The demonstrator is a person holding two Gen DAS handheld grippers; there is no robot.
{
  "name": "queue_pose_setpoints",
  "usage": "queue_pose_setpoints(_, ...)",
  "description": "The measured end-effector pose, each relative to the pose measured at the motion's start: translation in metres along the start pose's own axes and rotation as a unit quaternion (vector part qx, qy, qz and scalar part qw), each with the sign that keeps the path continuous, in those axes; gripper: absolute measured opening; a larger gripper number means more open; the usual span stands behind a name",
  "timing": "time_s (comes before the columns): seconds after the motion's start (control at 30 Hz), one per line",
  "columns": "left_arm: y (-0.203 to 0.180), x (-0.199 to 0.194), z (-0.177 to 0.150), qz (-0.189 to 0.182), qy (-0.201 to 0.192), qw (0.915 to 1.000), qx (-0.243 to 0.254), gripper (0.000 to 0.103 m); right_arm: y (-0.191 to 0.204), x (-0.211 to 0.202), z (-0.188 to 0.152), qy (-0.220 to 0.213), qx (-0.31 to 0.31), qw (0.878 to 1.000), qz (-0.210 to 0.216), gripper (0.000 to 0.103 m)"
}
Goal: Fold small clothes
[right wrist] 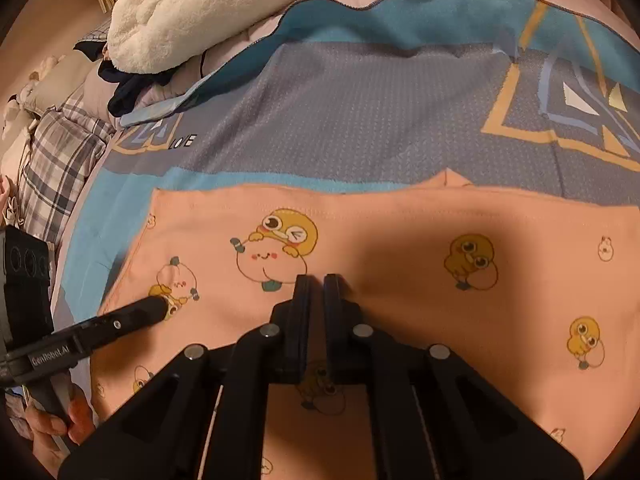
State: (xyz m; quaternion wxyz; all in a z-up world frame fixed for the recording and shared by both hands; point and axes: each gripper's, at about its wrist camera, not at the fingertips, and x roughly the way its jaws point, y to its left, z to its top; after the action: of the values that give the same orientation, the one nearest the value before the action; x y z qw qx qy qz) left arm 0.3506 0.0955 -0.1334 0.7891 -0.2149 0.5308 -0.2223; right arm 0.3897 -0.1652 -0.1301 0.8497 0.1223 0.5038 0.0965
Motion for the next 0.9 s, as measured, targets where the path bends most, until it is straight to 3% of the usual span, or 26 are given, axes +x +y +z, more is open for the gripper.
queue_pose_setpoints(0.17, -0.001, -0.001, 0.001, 0.007, 0.002, 1.0000, 0.005, 0.020, 0.012, -0.034, -0.015, -0.008, -0.031, 0.999, 0.006, 0.010)
queue_pose_setpoints(0.3, -0.002, -0.001, 0.001, 0.010, 0.002, 0.9999, 0.003, 0.019, 0.023, -0.062, -0.054, -0.008, -0.065, 0.998, 0.024, 0.010)
queue_pose_setpoints(0.4, -0.006, -0.002, 0.001, 0.020, 0.003, 0.9998, 0.004, 0.015, 0.025, -0.047, -0.082, 0.030, -0.087, 0.996, 0.004, 0.010)
queue_pose_setpoints(0.5, -0.015, -0.006, 0.003, 0.033, 0.002, 0.9994, 0.011, 0.012, 0.026, -0.049, -0.090, 0.022, -0.108, 0.994, -0.001, 0.011)
queue_pose_setpoints(0.6, -0.031, -0.016, 0.005, 0.042, -0.004, 0.9987, 0.028, 0.011, 0.015, -0.061, -0.082, 0.024, -0.060, 0.996, 0.061, 0.013)
queue_pose_setpoints(0.77, -0.071, -0.026, 0.007, 0.052, -0.009, 0.9963, 0.067, 0.010, -0.009, -0.074, -0.070, -0.019, 0.027, 0.991, 0.126, 0.017)
queue_pose_setpoints(0.83, -0.092, -0.025, 0.006, 0.059, -0.008, 0.9943, 0.089, 0.010, -0.028, -0.073, -0.066, -0.028, 0.090, 0.981, 0.168, 0.025)
queue_pose_setpoints(0.9, -0.119, -0.020, 0.001, 0.069, -0.002, 0.9906, 0.118, 0.010, -0.046, -0.072, -0.065, -0.039, 0.145, 0.967, 0.204, 0.041)
